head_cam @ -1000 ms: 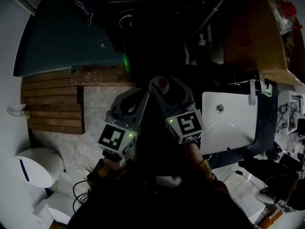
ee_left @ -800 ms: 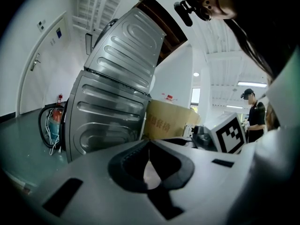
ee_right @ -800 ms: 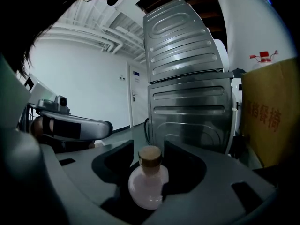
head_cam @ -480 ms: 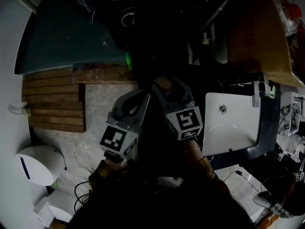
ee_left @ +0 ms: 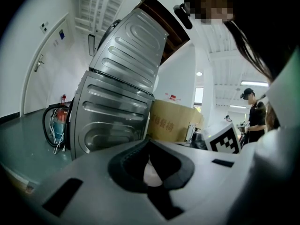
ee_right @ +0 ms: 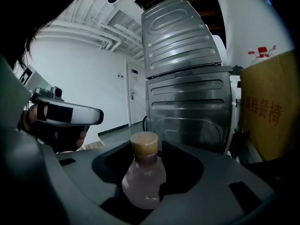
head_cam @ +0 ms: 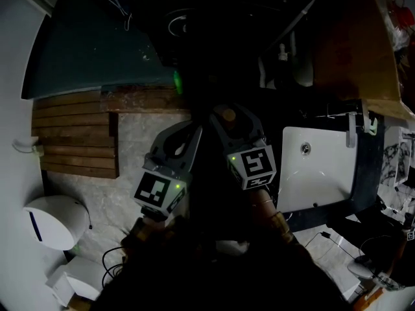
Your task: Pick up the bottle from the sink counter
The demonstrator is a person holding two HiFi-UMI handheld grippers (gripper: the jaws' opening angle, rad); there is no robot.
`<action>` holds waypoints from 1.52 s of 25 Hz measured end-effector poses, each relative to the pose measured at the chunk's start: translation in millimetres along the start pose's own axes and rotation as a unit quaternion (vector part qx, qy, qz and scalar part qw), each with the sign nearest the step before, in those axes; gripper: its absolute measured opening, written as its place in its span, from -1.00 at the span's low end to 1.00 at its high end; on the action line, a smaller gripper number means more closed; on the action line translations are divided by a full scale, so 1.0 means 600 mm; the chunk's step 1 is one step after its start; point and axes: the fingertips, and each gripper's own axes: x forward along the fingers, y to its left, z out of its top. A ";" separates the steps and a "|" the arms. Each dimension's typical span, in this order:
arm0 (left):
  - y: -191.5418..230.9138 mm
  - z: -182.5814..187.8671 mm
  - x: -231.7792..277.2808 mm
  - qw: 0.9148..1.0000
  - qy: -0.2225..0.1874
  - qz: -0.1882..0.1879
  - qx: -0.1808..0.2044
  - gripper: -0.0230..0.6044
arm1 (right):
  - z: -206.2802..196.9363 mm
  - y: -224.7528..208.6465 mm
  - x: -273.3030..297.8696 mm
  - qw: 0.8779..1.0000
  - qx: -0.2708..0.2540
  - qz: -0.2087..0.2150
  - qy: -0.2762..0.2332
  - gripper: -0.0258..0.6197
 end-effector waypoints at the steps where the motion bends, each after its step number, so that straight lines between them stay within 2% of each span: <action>1: 0.001 0.001 -0.001 1.000 -0.001 0.001 0.000 -0.86 | 0.000 0.000 0.000 1.000 0.001 -0.001 0.000 -0.33; 8: -0.003 0.001 -0.004 1.000 -0.004 0.000 0.002 -0.86 | 0.000 0.000 -0.001 1.000 0.003 0.001 0.004 -0.35; 16: -0.010 0.010 -0.006 1.000 -0.010 -0.005 0.005 -0.86 | 0.005 0.004 -0.001 1.000 -0.021 0.001 0.010 -0.50; 30: -0.011 0.034 -0.020 1.000 -0.026 -0.006 0.013 -0.86 | 0.004 0.004 -0.004 1.000 -0.009 0.004 0.025 -0.51; 38: -0.021 0.055 -0.036 0.999 -0.043 -0.004 0.018 -0.86 | 0.035 0.017 -0.030 1.000 -0.016 0.010 0.013 -0.51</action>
